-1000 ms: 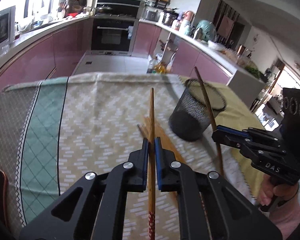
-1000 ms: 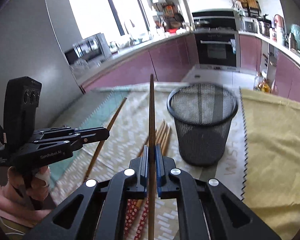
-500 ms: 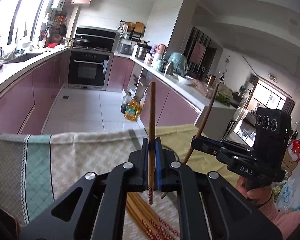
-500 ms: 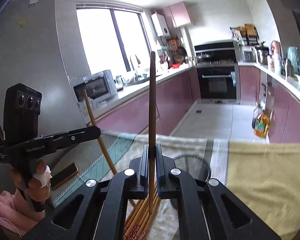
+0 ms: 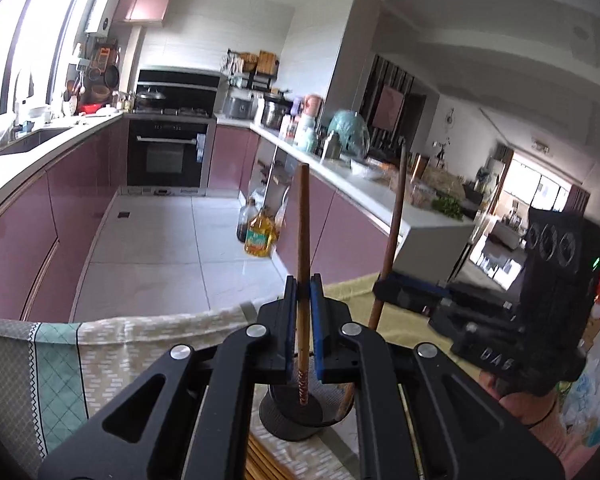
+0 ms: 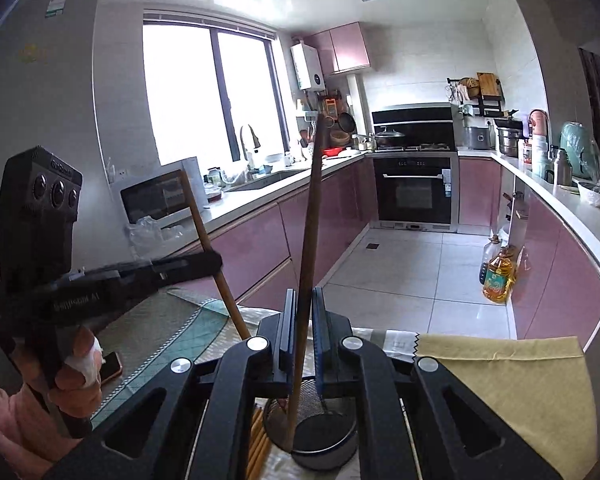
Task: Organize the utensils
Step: 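Lift the left gripper's chopstick upright over the mesh cup while the right gripper does likewise, then open the left gripper to drop its chopstick into the cup while the right gripper releases too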
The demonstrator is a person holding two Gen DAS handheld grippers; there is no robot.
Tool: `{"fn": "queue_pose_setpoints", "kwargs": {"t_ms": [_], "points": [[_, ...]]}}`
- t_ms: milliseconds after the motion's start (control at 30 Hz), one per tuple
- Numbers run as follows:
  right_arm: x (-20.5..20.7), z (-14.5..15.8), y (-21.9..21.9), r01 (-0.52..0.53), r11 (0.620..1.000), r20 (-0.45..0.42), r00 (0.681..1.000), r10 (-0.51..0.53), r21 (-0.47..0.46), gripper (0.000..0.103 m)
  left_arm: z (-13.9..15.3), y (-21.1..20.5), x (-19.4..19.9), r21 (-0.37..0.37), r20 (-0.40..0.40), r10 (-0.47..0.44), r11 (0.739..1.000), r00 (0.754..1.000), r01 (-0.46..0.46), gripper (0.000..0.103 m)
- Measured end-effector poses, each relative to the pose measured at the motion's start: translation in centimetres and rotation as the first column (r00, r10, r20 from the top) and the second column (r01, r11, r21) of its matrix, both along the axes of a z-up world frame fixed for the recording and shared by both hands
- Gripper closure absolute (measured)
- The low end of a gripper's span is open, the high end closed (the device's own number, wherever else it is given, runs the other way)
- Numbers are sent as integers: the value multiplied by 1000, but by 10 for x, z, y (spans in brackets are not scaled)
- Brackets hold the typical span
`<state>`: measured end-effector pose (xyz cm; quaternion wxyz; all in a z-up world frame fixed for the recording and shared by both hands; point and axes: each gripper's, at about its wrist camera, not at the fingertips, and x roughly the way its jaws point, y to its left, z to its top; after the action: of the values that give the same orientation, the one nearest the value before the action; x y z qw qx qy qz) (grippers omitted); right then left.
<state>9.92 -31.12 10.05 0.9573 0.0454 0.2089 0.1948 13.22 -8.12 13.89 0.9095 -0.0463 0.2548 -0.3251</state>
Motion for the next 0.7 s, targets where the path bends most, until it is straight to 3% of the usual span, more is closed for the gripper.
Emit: {"fn": "queue_pose_setpoints", "kwargs": {"t_ms": [167,333,467,700], "points": [[7,-1,-3,8,1000,-8,1000,-8,28,97,-31,-17,21,69,-79,3,998,997,3,96],[11,-3,-2,9,1000,-8,1000,-9,19,97,-54,-23,36,101,-110,-6,995,994,17,96],[26,-20,0,-2,1000,-113,994,2,0,97,-69,-27,39,129,-114,-14,991,993,29,96],[57,-56,2,-18,999,-309,951,6,-37,97,-80,-38,41,163,-133,-41,985,990,63,95]]}}
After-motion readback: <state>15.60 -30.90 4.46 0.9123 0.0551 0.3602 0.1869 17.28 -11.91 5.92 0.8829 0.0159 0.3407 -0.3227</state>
